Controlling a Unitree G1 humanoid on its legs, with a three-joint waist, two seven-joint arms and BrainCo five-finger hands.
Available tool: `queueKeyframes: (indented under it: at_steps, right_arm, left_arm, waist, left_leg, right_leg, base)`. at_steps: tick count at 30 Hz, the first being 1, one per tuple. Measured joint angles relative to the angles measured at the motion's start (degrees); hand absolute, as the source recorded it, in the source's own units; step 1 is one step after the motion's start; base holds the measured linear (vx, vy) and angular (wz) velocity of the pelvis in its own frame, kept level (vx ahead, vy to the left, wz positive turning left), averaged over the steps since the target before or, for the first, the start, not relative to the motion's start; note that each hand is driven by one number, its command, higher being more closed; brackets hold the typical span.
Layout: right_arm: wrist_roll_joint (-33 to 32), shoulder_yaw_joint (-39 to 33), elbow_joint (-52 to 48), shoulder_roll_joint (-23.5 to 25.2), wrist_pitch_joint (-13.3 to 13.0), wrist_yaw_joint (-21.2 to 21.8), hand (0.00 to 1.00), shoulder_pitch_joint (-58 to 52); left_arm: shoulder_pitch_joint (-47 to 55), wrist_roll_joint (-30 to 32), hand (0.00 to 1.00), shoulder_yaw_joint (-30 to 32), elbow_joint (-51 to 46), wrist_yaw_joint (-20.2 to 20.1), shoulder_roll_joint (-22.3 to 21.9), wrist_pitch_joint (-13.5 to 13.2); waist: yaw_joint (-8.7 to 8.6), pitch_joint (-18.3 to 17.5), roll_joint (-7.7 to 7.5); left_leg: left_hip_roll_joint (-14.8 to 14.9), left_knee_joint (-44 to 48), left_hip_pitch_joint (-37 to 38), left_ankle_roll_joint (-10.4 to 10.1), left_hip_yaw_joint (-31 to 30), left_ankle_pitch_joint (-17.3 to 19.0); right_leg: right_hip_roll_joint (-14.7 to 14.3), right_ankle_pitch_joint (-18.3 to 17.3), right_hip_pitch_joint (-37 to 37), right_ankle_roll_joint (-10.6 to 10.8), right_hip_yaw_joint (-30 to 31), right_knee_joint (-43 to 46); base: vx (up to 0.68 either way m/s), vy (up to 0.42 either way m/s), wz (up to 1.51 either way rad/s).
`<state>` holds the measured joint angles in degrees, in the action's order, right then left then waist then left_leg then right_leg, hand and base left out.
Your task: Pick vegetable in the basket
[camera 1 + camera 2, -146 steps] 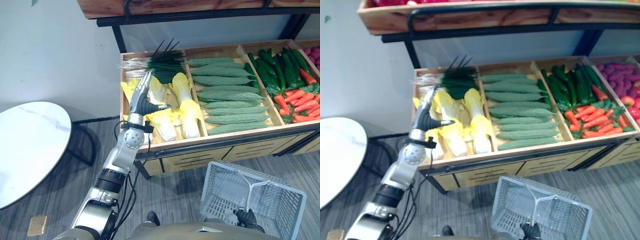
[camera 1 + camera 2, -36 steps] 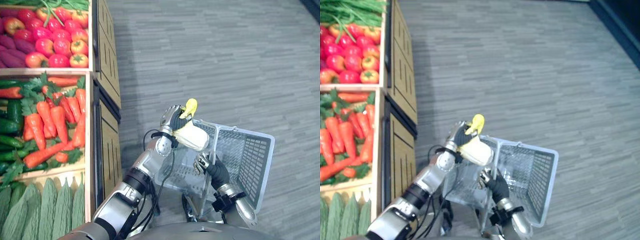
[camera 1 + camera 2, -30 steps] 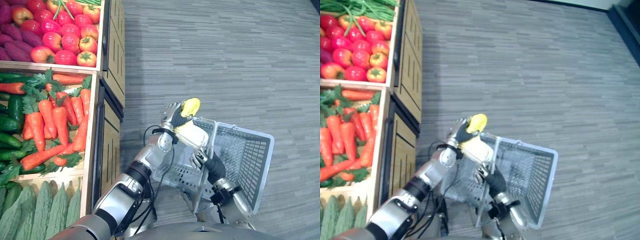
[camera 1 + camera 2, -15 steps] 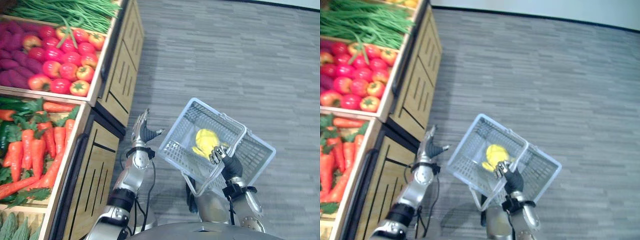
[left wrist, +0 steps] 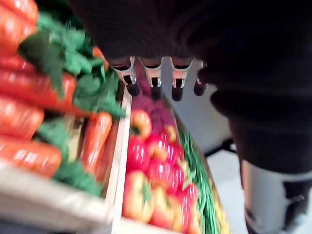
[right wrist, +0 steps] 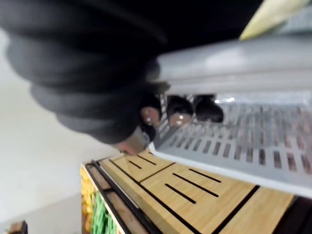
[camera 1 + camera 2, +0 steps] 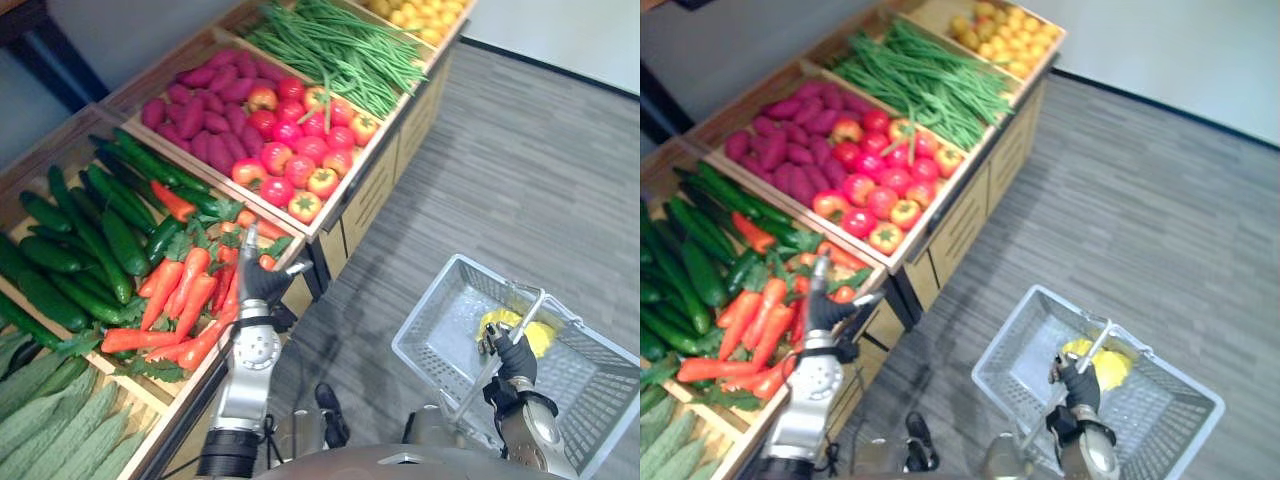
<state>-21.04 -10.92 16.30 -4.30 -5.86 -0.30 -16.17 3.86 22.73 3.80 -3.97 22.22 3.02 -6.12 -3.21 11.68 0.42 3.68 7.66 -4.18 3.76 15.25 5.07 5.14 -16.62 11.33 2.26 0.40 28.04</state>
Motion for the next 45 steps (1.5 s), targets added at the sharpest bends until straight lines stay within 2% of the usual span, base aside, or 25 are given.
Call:
queueKeyframes:
  at_steps: [1,2,3,4,5,6,7,8,9,10,12,13,16,17,19,21,26,30,36,37,40,45]
  right_arm:
    - [0.19,-0.32,2.18,-0.37,-0.32,-0.11,1.0,0.72]
    - [2.35,-1.81,8.03,-0.45,-0.28,-0.44,1.0,1.38]
    - [3.16,-2.13,13.19,-0.66,-0.08,-0.68,1.0,2.37]
    - [3.9,-2.23,16.85,-1.38,0.47,-1.07,1.0,3.27]
    - [6.1,-2.6,21.64,-2.81,1.36,-1.51,1.0,3.99]
    - [8.29,-2.72,24.35,-3.03,1.89,-1.63,1.0,4.62]
    - [9.27,-2.97,25.59,-3.05,1.92,-1.56,1.0,5.25]
    - [11.32,-4.41,27.35,-3.07,1.97,-1.91,1.0,6.48]
    - [12.17,-4.55,28.43,-2.95,2.0,-2.1,1.0,6.93]
    - [13.43,-5.34,29.41,-2.79,2.18,-2.31,1.0,6.95]
    - [13.46,-6.6,29.69,-2.45,2.52,-2.65,1.0,6.89]
    - [13.52,-7.34,30.34,-2.15,2.62,-2.83,1.0,7.06]
    - [14.75,-8.91,30.88,-0.79,2.57,-3.07,1.0,6.83]
    - [15.04,-9.31,30.82,0.23,2.6,-3.23,1.0,6.1]
    - [15.03,-10.03,30.77,1.12,2.66,-3.31,1.0,5.96]
    - [15.04,-10.47,30.28,1.71,2.64,-3.39,1.0,6.03]
    - [15.08,-10.15,27.43,2.01,2.45,-4.14,1.0,6.31]
    - [15.07,-8.1,25.88,2.15,2.01,-4.8,1.0,6.33]
    - [15.06,-5.42,22.27,2.18,1.05,-5.48,1.0,7.5]
    - [15.06,-5.17,21.49,2.18,0.89,-5.6,1.0,7.69]
    - [15.05,-4.06,19.28,2.14,0.35,-6.51,1.0,7.86]
    - [14.52,-2.82,18.24,2.12,0.04,-7.31,1.0,8.7]
  left_arm:
    - [-0.05,-0.96,0.0,0.25,0.01,0.31,0.07,-0.38]
    - [-0.54,-1.9,0.0,0.55,0.03,0.64,1.16,-1.06]
    - [-1.15,-1.9,0.0,0.8,0.82,0.66,1.1,-1.54]
    - [-0.81,-2.0,0.0,0.91,0.88,0.57,0.95,-1.47]
    - [-0.23,-1.94,0.0,1.75,0.71,0.57,0.92,-1.86]
    - [-0.19,-1.94,0.0,3.64,0.47,0.55,1.01,-2.02]
    - [-0.34,-1.97,0.0,4.71,0.07,0.52,1.02,-2.04]
    - [-0.72,-2.04,0.0,6.09,-1.18,0.52,1.05,-2.06]
    - [-1.05,-2.09,0.0,6.47,-2.44,0.52,1.09,-2.17]
    - [-2.17,-2.11,0.0,6.49,-3.81,0.56,1.15,-2.45]
    - [-3.23,-2.17,0.0,6.7,-4.46,0.65,1.3,-2.91]
    - [-5.23,-3.09,0.0,6.78,-4.43,0.72,3.22,-3.4]
    - [-6.01,-3.13,0.0,6.55,-2.34,0.61,6.79,-3.34]
    - [-6.89,-2.96,0.0,5.29,0.79,0.11,8.93,-3.23]
    - [-8.66,-2.8,0.0,2.76,5.61,-0.84,11.67,-2.99]
    - [-10.25,-0.16,0.0,-2.81,12.06,-3.28,15.88,-1.89]
    - [-13.5,7.88,0.0,-8.8,18.65,-4.95,18.12,-1.67]
    - [-17.23,10.61,0.0,-11.13,23.25,-5.77,18.16,-1.52]
    - [-24.45,12.94,0.0,-13.64,30.73,-5.67,19.58,-0.73]
    - [-25.89,13.17,1.0,-14.0,32.33,-5.07,19.98,-0.66]
    - [-31.18,15.0,1.0,-13.95,36.37,-3.67,20.64,0.17]
    - [-38.41,15.15,1.0,-13.65,40.48,-1.83,22.24,0.6]
  waist:
    - [-0.26,-0.01,-0.03]
    - [-0.81,-0.28,-1.32]
    - [-0.55,0.28,-1.45]
    - [-0.14,0.18,-0.57]
    - [1.12,-0.14,1.12]
    - [1.44,-0.71,2.54]
    - [1.55,-0.82,2.98]
    - [2.52,-1.01,3.51]
    - [2.94,-0.97,3.52]
    - [2.93,-0.9,3.4]
    - [2.78,-0.91,3.41]
    - [2.96,-0.84,3.05]
    - [2.8,-0.8,2.7]
    - [2.3,-1.05,1.97]
    - [2.28,-1.18,1.43]
    - [1.41,-1.07,0.76]
    - [-0.42,-0.97,0.54]
    - [-0.9,-0.59,0.52]
    - [-2.06,3.12,0.65]
    - [-2.12,3.86,0.71]
    - [-2.12,6.25,0.83]
    - [-1.99,7.67,0.62]
  left_leg:
    - [-0.09,-0.32,-0.18,-0.71,-1.84,-0.33]
    - [-1.89,-0.55,-0.93,-2.87,-6.67,-0.99]
    - [-2.57,-0.6,-0.69,-4.31,-9.6,-1.07]
    - [-2.0,-0.83,-0.93,-5.08,-10.43,-1.9]
    - [-0.64,-2.15,-0.75,-6.0,-11.15,-2.74]
    - [0.49,-4.19,-0.42,-6.89,-11.66,-4.04]
    - [0.77,-5.41,0.11,-7.19,-11.84,-4.87]
    - [1.19,-7.29,0.95,-7.59,-11.27,-6.19]
    - [1.29,-7.49,1.18,-7.36,-9.99,-6.76]
    - [2.26,-5.8,1.07,-6.38,-2.29,-6.14]
    - [3.61,-3.42,1.17,-5.22,5.68,-5.2]
    - [3.76,-3.59,1.5,-5.03,11.44,-4.86]
    - [1.55,-6.64,2.53,-4.63,10.2,-6.01]
    - [0.03,-10.17,3.57,-4.4,9.19,-7.08]
    - [-1.0,-12.9,4.15,-4.36,9.03,-8.72]
    - [-1.86,-13.59,3.83,-3.98,9.08,-8.95]
    - [-2.25,-13.55,0.37,-3.01,11.28,-9.66]
    - [-1.69,-13.29,-1.08,-3.18,13.39,-9.98]
    - [-0.28,-13.29,-3.3,-4.09,15.66,-10.73]
    - [-0.01,-13.29,-3.9,-4.21,15.82,-10.94]
    - [0.61,-13.29,-5.19,-4.48,16.64,-11.6]
    - [1.32,-13.43,-6.99,-4.51,17.55,-11.82]
  right_leg:
    - [-1.4,0.34,0.52,0.24,3.79,-2.25]
    - [-1.74,5.15,-0.06,1.68,10.72,-9.47]
    - [-1.08,5.53,-0.63,1.68,9.94,-9.09]
    - [-1.34,5.69,-1.01,1.5,8.5,-9.37]
    - [-2.22,6.14,-2.5,0.41,6.01,-11.43]
    - [-2.89,6.57,-3.92,-0.32,3.25,-13.08]
    - [-3.1,6.63,-4.48,-0.43,2.11,-13.5]
    - [-3.25,6.66,-5.2,-0.54,0.22,-13.58]
    - [-2.9,6.59,-6.05,-0.67,-1.46,-13.68]
    - [-1.67,6.54,-7.58,-0.77,-5.22,-13.7]
    - [-0.83,6.48,-8.53,-0.86,-7.58,-13.71]
    - [0.46,5.79,-9.04,-1.45,-9.45,-13.65]
    - [1.71,5.77,-10.3,-0.63,-10.04,-15.12]
    - [2.38,6.14,-10.85,0.1,-10.82,-16.23]
    - [2.73,6.58,-10.74,0.81,-11.04,-16.95]
    - [3.33,7.26,-10.62,1.68,-10.97,-17.9]
    - [3.6,8.9,-6.44,2.16,-9.08,-18.65]
    - [2.93,10.15,-4.59,1.91,-7.29,-20.06]
    - [1.48,11.27,-1.1,0.95,-5.32,-20.03]
    - [1.21,11.57,-0.28,0.78,-4.95,-20.04]
    - [0.58,12.13,1.38,0.48,-4.37,-19.98]
    - [-0.07,12.66,3.51,0.07,-4.01,-19.91]
  base:
    - [0.17,-0.315,1.87]
    - [0.12,-0.298,1.9]
    - [0.14,-0.362,1.8]
    - [0.12,-0.267,1.04]
    - [0.09,-0.203,0.9]
    - [0.08,-0.173,0.89]
    - [0.05,-0.155,0.86]
    - [0.03,-0.136,0.7]
    - [0.01,-0.138,1.11]
    - [0.0,-0.09,1.1]
    - [0.0,-0.003,0.95]
    - [0.0,0.053,0.68]
    - [-0.04,0.15,0.39]
    - [-0.03,0.159,0.35]
    - [-0.01,0.133,0.21]
    - [0.01,0.119,0.03]
    - [0.03,0.079,-0.19]
    - [0.05,0.001,-0.29]
    - [0.01,-0.04,-0.2]
    - [-0.02,-0.043,-0.19]
    - [-0.02,-0.035,-0.14]
    - [0.02,-0.012,-0.06]
